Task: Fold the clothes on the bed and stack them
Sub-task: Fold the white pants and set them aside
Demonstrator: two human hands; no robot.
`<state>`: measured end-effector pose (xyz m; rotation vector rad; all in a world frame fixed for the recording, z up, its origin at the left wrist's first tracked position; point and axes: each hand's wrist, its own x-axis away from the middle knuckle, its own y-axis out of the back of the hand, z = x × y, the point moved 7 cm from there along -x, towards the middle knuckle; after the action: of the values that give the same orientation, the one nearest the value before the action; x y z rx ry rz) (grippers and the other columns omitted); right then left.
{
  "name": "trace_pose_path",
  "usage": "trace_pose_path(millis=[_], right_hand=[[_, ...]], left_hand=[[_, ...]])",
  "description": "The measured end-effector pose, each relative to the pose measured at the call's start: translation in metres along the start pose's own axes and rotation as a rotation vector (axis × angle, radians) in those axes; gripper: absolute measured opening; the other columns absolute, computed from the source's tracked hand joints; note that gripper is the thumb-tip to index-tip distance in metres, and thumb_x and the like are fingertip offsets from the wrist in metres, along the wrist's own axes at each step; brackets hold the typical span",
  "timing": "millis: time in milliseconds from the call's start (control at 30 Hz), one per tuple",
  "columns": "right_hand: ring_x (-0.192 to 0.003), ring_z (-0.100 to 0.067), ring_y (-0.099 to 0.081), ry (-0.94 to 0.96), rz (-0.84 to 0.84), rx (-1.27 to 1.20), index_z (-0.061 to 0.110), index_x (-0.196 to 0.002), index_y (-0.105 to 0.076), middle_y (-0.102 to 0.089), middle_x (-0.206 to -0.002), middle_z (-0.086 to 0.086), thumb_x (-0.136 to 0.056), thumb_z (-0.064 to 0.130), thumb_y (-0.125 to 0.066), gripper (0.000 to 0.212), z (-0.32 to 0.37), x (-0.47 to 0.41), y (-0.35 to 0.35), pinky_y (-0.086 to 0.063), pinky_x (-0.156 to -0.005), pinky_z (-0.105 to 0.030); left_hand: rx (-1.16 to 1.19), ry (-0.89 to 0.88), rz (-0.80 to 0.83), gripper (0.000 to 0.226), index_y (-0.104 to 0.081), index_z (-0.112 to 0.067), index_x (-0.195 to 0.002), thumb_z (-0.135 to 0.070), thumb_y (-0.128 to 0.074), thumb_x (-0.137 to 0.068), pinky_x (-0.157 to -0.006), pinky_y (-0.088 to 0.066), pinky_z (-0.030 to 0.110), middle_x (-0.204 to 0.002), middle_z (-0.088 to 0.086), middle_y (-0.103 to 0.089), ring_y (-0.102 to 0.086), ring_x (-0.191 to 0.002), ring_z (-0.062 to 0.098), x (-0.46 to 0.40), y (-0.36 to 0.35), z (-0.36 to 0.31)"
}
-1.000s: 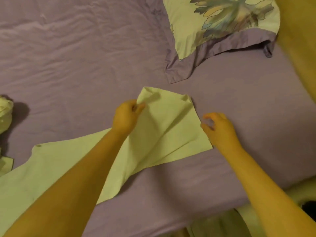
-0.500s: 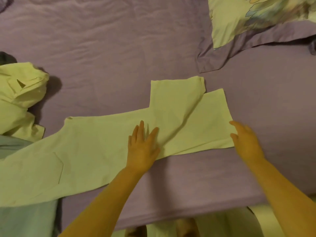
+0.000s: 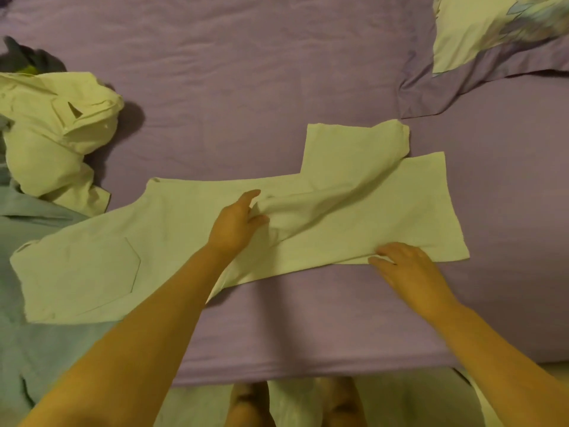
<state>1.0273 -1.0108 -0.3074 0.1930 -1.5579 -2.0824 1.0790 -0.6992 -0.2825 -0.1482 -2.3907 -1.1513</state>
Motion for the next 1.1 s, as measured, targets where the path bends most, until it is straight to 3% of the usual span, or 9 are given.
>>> trace_pose_path(millis=[167,300,433,533,600,700,767,900,1100], right_hand=[[-0.089,-0.025,-0.045,0.014,-0.15,0.045,0.008,-0.102,-0.073,-0.067,-0.088,-0.01,-0.039,-0.009,-0.088,0.067,0.022,-0.002,-0.013,-0.053,-0.068,-0.039],[-0.085,-0.032,-0.062,-0.051,-0.134,0.017,0.01,-0.103,-0.073,-0.07,-0.094,-0.007,-0.046,-0.006,-0.089,0.061,0.022,-0.003,-0.018,-0.054,-0.067,-0.038],[-0.079,-0.034,-0.064,-0.103,-0.181,-0.051,0.012,-0.096,-0.075,-0.072,-0.09,-0.006,-0.058,0.0,-0.086,0.041,0.02,-0.01,-0.02,-0.054,-0.068,-0.041],[-0.078,-0.034,-0.062,-0.134,-0.219,-0.063,0.015,-0.09,-0.076,-0.072,-0.087,-0.003,-0.072,0.015,-0.07,0.019,0.019,-0.012,-0.018,-0.052,-0.068,-0.044],[-0.079,-0.033,-0.062,-0.152,-0.227,-0.054,0.017,-0.088,-0.076,-0.072,-0.086,-0.001,-0.074,0.021,-0.064,0.019,0.017,-0.014,-0.019,-0.051,-0.069,-0.043],[-0.084,-0.029,-0.059,-0.16,-0.243,-0.01,0.02,-0.087,-0.075,-0.071,-0.086,0.003,-0.075,0.023,-0.062,0.018,0.016,-0.016,-0.023,-0.04,-0.075,-0.037],[-0.087,-0.024,-0.054,-0.165,-0.253,-0.018,0.02,-0.085,-0.075,-0.071,-0.083,0.005,-0.075,0.021,-0.062,0.016,0.015,-0.016,-0.024,-0.034,-0.076,-0.035],[-0.076,-0.03,-0.06,-0.122,-0.216,-0.045,0.019,-0.077,-0.073,-0.068,-0.07,0.003,-0.074,0.018,-0.063,0.011,0.017,-0.024,-0.021,-0.047,-0.07,-0.04],[-0.089,-0.017,-0.043,0.09,-0.183,-0.163,0.015,-0.076,-0.072,-0.066,-0.072,0.002,-0.085,0.024,-0.052,0.023,0.017,-0.003,0.0,-0.048,-0.072,-0.034]], left_hand=[[-0.042,0.039,-0.01,0.049,-0.04,-0.016,-0.138,-0.022,-0.059,-0.094,-0.077,-0.04,0.024,-0.096,0.001,-0.055,-0.053,-0.086,0.017,-0.01,0.001,0.011],[0.027,0.032,-0.279,0.005,-0.052,-0.009,-0.093,-0.012,-0.055,-0.09,-0.072,-0.042,0.035,-0.093,0.003,-0.046,-0.047,-0.083,0.023,0.005,0.002,0.013],[-0.215,-0.293,-0.276,0.01,-0.063,-0.016,-0.07,-0.011,-0.057,-0.076,-0.075,-0.037,0.033,-0.085,0.0,-0.059,-0.05,-0.085,0.025,0.031,-0.026,-0.008],[-0.256,-0.432,-0.089,0.024,-0.073,-0.024,-0.092,-0.033,-0.054,-0.079,-0.088,-0.04,0.046,-0.1,0.005,-0.063,-0.055,-0.096,0.026,0.044,-0.058,-0.002],[-0.266,-0.366,0.061,0.045,-0.069,-0.029,-0.111,-0.056,-0.056,-0.077,-0.106,-0.025,0.059,-0.123,0.008,-0.055,-0.048,-0.119,0.025,0.049,-0.077,0.011],[-0.276,-0.35,0.095,0.055,-0.061,-0.027,-0.124,-0.046,-0.073,-0.073,-0.113,-0.002,0.055,-0.142,0.012,-0.043,-0.032,-0.138,0.028,0.053,-0.089,0.019],[-0.268,-0.345,0.067,0.056,-0.061,-0.025,-0.123,-0.031,-0.079,-0.071,-0.113,-0.002,0.054,-0.143,0.013,-0.042,-0.031,-0.139,0.03,0.051,-0.091,0.021],[-0.217,-0.299,0.035,0.039,-0.065,-0.017,-0.111,-0.023,-0.077,-0.075,-0.115,-0.009,0.058,-0.139,0.011,-0.047,-0.037,-0.137,0.028,0.048,-0.087,0.02],[-0.024,-0.115,0.077,0.015,-0.067,-0.014,-0.092,-0.027,-0.07,-0.085,-0.113,-0.007,0.035,-0.124,-0.002,-0.061,-0.049,-0.124,0.015,0.03,-0.06,0.017]])
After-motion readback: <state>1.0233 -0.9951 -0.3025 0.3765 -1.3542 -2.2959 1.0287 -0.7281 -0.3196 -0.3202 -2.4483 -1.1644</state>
